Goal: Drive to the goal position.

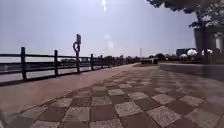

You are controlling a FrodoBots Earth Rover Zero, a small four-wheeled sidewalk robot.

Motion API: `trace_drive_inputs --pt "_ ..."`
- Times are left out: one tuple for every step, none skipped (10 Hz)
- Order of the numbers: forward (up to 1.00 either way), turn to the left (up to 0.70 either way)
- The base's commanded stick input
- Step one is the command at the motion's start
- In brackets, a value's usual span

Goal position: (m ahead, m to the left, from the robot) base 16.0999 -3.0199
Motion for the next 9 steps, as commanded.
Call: trace_drive_inputs --pt "0.91 0.01" --pt "0.91 0.01" --pt "0.91 -0.10" --pt "0.91 -0.02" --pt "0.91 0.01" --pt "0.91 0.01" --pt "0.91 0.01" --pt "0.91 0.01" --pt "0.91 0.01"
